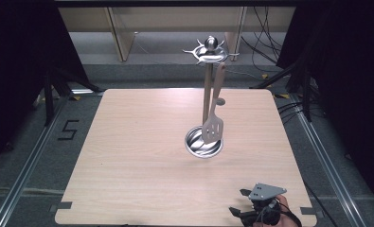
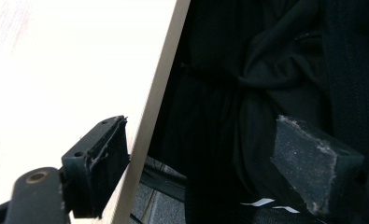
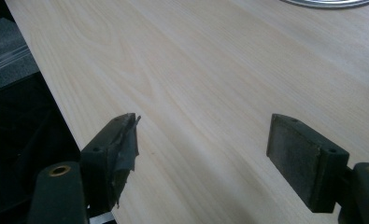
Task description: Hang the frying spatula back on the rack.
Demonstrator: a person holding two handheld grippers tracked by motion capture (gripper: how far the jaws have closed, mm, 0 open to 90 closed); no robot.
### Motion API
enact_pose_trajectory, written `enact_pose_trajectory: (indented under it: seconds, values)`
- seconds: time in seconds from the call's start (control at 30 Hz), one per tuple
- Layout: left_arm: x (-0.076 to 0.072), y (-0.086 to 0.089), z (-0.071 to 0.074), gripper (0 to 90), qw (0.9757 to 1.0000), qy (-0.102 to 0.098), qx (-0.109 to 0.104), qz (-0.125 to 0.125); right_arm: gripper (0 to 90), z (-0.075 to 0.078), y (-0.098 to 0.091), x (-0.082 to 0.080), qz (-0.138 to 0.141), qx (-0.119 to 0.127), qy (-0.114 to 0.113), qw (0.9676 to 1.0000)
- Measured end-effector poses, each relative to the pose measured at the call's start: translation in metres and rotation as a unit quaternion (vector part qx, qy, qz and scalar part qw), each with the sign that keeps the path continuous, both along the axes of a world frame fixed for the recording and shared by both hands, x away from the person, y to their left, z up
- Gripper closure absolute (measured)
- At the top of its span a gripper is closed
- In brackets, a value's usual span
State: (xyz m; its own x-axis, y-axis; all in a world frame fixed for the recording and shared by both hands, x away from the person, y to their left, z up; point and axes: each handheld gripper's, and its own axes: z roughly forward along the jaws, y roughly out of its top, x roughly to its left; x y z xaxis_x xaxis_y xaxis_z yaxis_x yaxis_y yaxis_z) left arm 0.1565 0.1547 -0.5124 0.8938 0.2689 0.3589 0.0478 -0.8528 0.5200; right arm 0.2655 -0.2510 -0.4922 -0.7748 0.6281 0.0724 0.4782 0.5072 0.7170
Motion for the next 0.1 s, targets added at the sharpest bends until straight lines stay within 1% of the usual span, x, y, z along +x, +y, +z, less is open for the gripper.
enact_pose_trajectory:
  seconds: [0.03, 0.1]
  values:
    - [0.0, 0.0, 0.0, 17.7, 1.0, 0.0, 0.0, 0.0, 26.0, -0.0003, -0.0007, 0.001, 0.004, 0.0, -0.006, 1.0]
    - [-0.0001, 0.0, 0.0, 17.7, 1.0, 0.0, 0.0, 0.0, 25.9, -0.0006, -0.0015, 0.0014, 0.003, -0.001, -0.007, 1.0]
